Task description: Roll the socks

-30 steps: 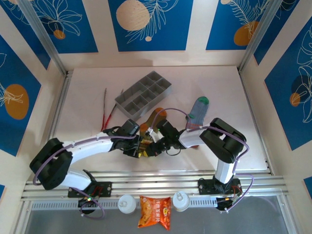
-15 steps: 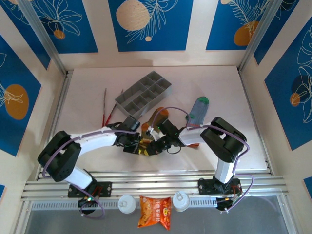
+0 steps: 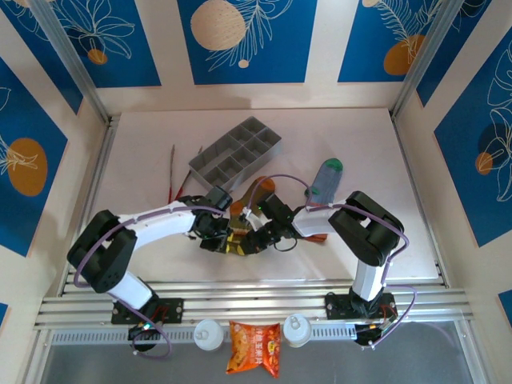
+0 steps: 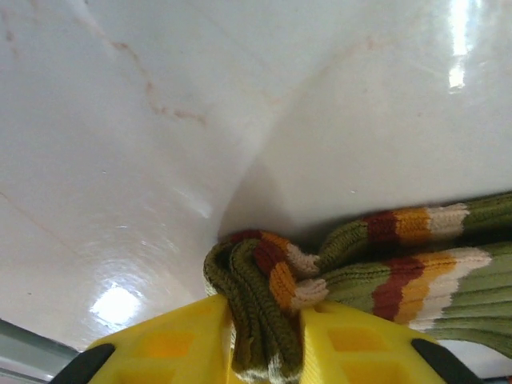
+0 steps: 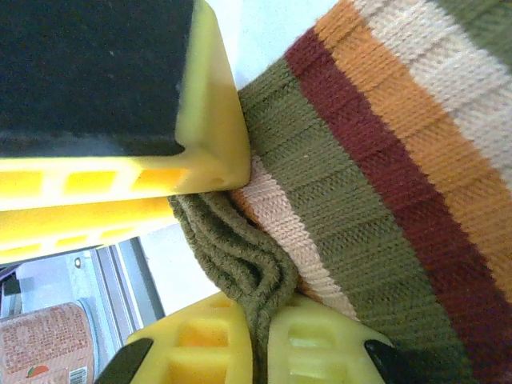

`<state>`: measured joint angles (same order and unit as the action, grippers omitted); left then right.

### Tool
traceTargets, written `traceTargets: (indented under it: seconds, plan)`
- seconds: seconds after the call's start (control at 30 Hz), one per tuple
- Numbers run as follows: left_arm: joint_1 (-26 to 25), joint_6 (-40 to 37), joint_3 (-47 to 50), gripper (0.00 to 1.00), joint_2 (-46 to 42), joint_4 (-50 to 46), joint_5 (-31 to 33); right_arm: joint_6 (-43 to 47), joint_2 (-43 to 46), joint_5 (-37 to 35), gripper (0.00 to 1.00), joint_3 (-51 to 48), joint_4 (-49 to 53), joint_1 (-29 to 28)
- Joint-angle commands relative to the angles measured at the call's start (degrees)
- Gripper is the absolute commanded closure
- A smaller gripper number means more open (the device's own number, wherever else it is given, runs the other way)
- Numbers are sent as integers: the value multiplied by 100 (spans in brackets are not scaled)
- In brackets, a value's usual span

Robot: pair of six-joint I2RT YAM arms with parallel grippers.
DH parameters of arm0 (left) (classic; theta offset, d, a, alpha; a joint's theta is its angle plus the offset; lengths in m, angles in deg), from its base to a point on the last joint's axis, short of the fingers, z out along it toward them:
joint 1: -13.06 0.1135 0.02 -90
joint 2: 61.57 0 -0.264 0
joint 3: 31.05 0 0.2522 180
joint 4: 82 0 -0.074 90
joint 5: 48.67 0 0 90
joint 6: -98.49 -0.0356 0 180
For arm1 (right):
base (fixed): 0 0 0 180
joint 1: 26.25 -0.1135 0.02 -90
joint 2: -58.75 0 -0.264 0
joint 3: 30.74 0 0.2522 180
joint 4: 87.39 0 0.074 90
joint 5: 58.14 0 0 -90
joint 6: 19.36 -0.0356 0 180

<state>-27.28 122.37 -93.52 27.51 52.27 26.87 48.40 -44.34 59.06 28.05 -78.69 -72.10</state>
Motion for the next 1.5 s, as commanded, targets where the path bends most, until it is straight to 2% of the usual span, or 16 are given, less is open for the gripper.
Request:
traceTargets:
  seconds: [0.0, 0.2, 0.3, 0.5, 0.57, 0.67, 0.8, 1.0, 1.13, 1.33, 1.47]
  plan:
    - [78, -9, 35, 74, 192, -470, -35, 311, 15, -229, 97, 14, 431, 1]
    - [116, 60, 27, 79, 337, -358, 57, 676, 169, -324, 86, 19, 642, -108]
    - [123, 6, -75, 83, 455, -478, 48, 838, 571, -701, 78, -215, 516, -168]
    - [131, -53, -234, 85, 597, -711, 38, 1850, 1915, -2076, 64, -1045, -161, -706]
    - [136, -41, -276, 88, 645, -750, 6, 2338, 2234, -2880, 63, -1202, -221, -1073]
    - [141, -54, -361, 89, 728, -802, -2, 3013, 2426, -3906, 60, -1276, -234, -1587]
    - [183, -172, -502, 89, 846, -945, -31, 3908, 2280, -4775, 59, -1078, -32, -2121]
    - [219, -356, -610, 90, 958, -1073, -75, 4984, 1905, -5164, 59, -885, -10, -2441]
    - [230, -421, -664, 91, 1016, -1100, -101, 5268, 1702, -5263, 59, -749, -118, -2442]
    - [263, -493, -738, 91, 1060, -1119, -119, 5038, 1343, -5309, 61, -555, -153, -2393]
    - [264, -508, -744, 92, 1078, -1114, -136, 4437, 1179, -5302, 61, -430, -72, -2210]
